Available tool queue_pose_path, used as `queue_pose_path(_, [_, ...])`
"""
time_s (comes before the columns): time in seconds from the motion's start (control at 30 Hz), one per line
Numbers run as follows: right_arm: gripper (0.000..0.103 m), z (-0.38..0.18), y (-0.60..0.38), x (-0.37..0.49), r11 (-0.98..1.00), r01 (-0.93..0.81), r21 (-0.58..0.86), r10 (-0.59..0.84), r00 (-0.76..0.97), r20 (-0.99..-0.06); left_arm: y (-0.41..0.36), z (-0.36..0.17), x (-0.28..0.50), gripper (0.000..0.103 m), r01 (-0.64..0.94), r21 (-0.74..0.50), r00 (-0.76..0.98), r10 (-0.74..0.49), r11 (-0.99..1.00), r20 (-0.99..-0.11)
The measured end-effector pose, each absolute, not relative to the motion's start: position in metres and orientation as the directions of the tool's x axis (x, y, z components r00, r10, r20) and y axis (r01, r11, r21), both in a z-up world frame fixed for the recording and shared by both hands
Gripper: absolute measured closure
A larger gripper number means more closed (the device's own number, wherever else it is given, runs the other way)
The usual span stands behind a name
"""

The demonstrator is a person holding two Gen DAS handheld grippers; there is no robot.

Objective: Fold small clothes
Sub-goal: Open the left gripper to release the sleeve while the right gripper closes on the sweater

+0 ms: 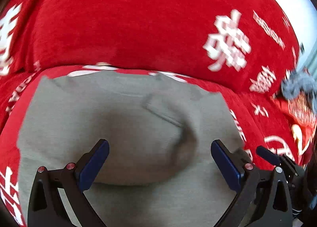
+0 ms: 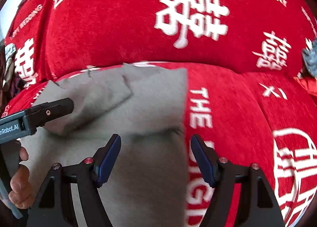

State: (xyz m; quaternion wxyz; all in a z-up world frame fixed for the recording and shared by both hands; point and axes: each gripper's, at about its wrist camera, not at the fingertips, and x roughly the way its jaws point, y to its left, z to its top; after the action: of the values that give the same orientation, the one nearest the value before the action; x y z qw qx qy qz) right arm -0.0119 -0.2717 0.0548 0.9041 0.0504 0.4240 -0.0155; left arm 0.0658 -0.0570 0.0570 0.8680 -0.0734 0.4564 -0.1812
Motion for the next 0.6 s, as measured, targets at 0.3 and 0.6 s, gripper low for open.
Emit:
queue_pose_path(0.3, [0.027, 0.038, -0.193, 0.072, 0.996, -0.078, 0.049, 0.085, 0.564, -0.822, 0.017, 0.028, 0.093, 0.000, 0.009, -0.242, 0.510, -0.213, 0.970, -0.834])
queue_pose_path(0.6, [0.077, 0.026, -0.267, 0.033, 0.972, 0.085, 0.220, 0.128, 0.592, -0.796, -0.002, 0.011, 0.086, 0.000, 0.076, -0.115, 0.528, -0.138, 0.990, -0.838])
